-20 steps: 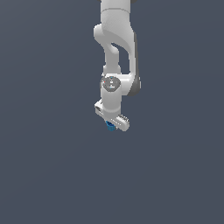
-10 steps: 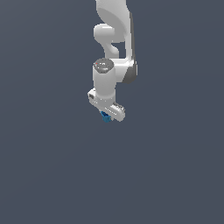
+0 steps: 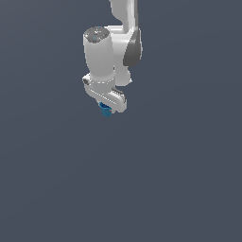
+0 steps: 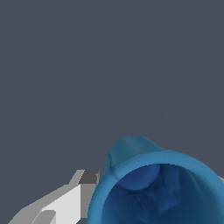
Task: Pick up the object and move it to a goal position.
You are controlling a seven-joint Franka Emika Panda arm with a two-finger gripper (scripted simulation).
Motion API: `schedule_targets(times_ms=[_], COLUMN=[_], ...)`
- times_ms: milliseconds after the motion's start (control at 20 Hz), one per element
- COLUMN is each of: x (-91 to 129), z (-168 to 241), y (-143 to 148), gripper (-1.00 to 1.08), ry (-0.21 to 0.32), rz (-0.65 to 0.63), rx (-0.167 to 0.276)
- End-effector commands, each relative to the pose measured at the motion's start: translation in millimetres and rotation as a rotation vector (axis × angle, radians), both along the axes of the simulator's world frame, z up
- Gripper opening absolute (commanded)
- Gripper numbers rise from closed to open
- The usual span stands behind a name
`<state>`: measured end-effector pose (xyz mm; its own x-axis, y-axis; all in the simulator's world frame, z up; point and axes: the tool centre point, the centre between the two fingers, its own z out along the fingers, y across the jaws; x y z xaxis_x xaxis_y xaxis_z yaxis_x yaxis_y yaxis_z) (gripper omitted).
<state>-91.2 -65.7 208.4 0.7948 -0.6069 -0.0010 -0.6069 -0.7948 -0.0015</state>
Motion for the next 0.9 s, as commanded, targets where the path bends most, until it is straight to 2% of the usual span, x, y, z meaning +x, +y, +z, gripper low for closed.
schedule_targets(times_ms=[0, 400, 850], x=[-5.8, -15.7, -15.7], z=[19.7, 61.2, 68.0], y=[-8.1, -25.2, -28.0], gripper=[-1.00, -1.00, -1.00], ry=[0.000, 0.000, 0.000], rz=[0.000, 0.001, 0.001], rx=[0.000, -0.002, -0.002])
